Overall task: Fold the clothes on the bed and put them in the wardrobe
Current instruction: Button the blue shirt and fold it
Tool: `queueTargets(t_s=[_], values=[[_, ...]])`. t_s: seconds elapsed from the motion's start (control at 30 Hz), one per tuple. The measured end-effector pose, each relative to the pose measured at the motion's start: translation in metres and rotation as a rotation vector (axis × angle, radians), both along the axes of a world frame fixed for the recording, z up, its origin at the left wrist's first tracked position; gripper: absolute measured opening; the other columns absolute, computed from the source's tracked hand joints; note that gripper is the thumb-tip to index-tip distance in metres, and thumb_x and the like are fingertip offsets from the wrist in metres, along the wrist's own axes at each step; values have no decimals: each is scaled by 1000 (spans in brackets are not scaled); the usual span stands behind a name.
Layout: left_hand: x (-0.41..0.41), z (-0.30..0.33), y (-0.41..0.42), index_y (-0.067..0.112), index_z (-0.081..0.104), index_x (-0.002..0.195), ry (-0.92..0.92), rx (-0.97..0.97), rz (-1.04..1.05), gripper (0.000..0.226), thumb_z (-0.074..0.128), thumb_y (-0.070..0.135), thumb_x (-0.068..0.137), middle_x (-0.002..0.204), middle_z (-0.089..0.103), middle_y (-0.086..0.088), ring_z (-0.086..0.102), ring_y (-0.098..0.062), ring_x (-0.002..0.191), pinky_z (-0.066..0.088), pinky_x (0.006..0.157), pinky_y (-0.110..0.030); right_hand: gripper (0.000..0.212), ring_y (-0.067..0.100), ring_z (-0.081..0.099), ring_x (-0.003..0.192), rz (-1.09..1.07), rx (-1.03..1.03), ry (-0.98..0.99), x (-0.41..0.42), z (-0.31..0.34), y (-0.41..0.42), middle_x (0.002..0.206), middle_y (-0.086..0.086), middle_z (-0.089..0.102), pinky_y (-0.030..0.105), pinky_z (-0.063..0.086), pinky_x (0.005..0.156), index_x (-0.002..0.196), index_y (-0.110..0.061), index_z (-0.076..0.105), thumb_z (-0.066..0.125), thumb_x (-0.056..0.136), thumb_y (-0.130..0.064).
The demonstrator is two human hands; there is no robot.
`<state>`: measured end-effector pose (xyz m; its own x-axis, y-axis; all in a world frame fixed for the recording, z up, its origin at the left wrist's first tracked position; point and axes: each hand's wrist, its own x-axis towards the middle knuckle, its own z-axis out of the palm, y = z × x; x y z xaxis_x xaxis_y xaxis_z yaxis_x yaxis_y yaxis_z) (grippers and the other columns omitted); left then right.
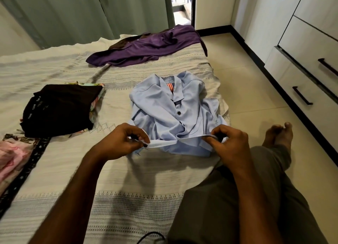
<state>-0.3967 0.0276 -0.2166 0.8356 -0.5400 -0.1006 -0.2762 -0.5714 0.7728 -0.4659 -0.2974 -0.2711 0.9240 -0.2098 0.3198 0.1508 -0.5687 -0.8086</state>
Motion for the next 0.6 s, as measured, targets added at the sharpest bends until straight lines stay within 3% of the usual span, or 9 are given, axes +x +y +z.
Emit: queueTargets(t_s=[0.07,0.13,0.27,0.4,0.5,0.6], values=[[1,-1,2,28,78,84,-42,47,-23,27,73,1,80,82,72,-3,64,-16,73,50,65,-27,14,5,65,71,28,-1,33,0,-2,1,70,-15,67,18,51,66,77,-19,73,85,77,-24],[1,-1,2,25,76,80,-72,68,1,30,69,-4,75,76,66,-2,57,-6,67,44,62,-16,11,6,65,72,62,-8,72,0,-3,2,72,-14,68,23,53,68,78,-21,73,84,78,-25],[1,-2,2,19,77,80,-36,208,-8,23,74,-4,81,69,66,3,59,-6,64,45,61,-17,5,6,66,71,160,-23,105,-1,-1,2,71,-13,69,15,50,64,79,-19,75,78,80,-17],[38,-1,-6,19,73,83,-152,437,-37,17,74,2,83,82,71,6,64,-4,78,42,67,-18,5,3,61,62,223,-136,201,41,16,1,63,-13,64,11,43,59,76,-15,75,76,80,-13],[99,16,-23,8,71,103,-323,602,33,16,66,4,89,103,68,-9,63,-28,100,38,74,-27,8,7,58,64,279,-388,291,117,47,-1,68,-5,63,21,46,64,79,-12,75,70,84,-16],[158,60,-38,2,67,109,-490,588,192,20,61,2,90,112,65,-24,60,-42,108,44,84,-40,15,33,65,80,145,-586,162,181,108,0,86,13,69,39,54,75,84,-13,73,60,89,-20]])
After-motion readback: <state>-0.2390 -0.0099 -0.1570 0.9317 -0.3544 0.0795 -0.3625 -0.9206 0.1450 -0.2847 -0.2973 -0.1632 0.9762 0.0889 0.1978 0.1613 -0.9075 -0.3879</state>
